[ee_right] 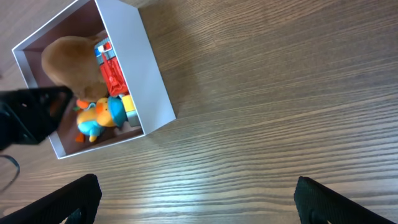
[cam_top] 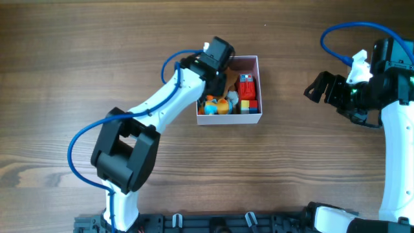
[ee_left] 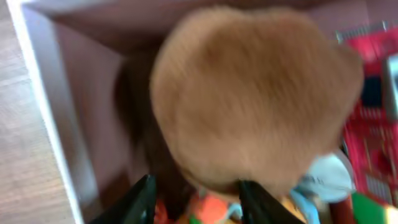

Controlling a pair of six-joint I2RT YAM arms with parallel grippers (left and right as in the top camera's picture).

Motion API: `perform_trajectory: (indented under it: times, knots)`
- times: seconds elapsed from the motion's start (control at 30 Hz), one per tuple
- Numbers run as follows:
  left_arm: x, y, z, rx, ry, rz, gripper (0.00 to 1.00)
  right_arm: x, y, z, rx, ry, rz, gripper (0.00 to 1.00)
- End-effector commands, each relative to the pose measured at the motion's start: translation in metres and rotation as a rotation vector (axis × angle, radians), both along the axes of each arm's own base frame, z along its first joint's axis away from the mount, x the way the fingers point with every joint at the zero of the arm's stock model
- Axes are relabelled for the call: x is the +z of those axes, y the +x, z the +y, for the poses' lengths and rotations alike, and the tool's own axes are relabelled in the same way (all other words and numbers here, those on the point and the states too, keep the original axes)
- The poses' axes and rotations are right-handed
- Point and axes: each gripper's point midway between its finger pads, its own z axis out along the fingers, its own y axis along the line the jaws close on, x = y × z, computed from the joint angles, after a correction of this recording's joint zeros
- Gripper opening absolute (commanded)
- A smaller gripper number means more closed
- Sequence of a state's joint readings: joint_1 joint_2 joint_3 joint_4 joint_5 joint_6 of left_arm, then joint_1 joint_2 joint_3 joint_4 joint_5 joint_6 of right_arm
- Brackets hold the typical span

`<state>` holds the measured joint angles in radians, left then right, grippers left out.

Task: Pack container

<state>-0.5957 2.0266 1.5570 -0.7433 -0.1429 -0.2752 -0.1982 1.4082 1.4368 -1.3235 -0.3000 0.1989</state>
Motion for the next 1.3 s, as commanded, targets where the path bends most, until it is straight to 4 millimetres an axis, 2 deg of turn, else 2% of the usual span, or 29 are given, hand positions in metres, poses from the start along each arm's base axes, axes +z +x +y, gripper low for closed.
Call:
perform_trajectory:
  times: [0.0, 0.13, 0.2, 0.27, 0.33, 0.4, 0.5, 0.57, 1.13, 1.2, 1.23, 1.27]
  knots:
    - [0.043, -0.012, -0.003, 0.024, -0.044, -0.051, 0.49, 0.003, 0.002, 0.003, 0.021, 0.015, -0.012, 1.00]
    - [0.118, -0.030, 0.019, 0.087, -0.128, -0.132, 0.50, 0.002, -0.002, 0.004, 0.066, 0.004, -0.007, 1.00]
    - [0.152, -0.043, 0.043, 0.119, -0.150, -0.167, 0.63, 0.001, -0.004, 0.004, 0.067, 0.006, -0.001, 1.00]
    - [0.179, -0.056, 0.082, 0.185, -0.150, -0.186, 0.78, 0.001, -0.004, 0.004, 0.067, 0.005, -0.001, 1.00]
    - [0.196, -0.068, 0.127, 0.281, -0.142, -0.194, 1.00, 0.001, -0.004, 0.004, 0.067, 0.005, -0.001, 1.00]
    - [0.205, -0.078, 0.166, 0.376, -0.129, -0.196, 1.00, 0.001, -0.004, 0.004, 0.067, 0.006, -0.001, 1.00]
    - [0.206, -0.086, 0.203, 0.479, -0.107, -0.176, 1.00, 0.001, -0.005, 0.004, 0.067, 0.006, 0.004, 1.00]
    - [0.205, -0.086, 0.209, 0.499, -0.102, -0.171, 1.00, 0.001, -0.005, 0.004, 0.067, 0.006, 0.003, 1.00]
    - [0.204, -0.086, 0.209, 0.499, -0.102, -0.170, 1.00, 0.002, -0.003, 0.004, 0.064, 0.005, -0.004, 1.00]
    - [0.204, -0.086, 0.209, 0.499, -0.101, -0.169, 1.00, -0.001, -0.003, -0.006, 0.052, -0.054, 0.003, 1.00]
    - [0.204, -0.086, 0.209, 0.499, -0.101, -0.168, 1.00, 0.003, -0.002, -0.009, 0.047, -0.076, -0.020, 1.00]
    - [0.204, -0.086, 0.209, 0.499, -0.101, -0.168, 1.00, 0.016, 0.004, -0.010, 0.047, -0.095, -0.098, 1.00]
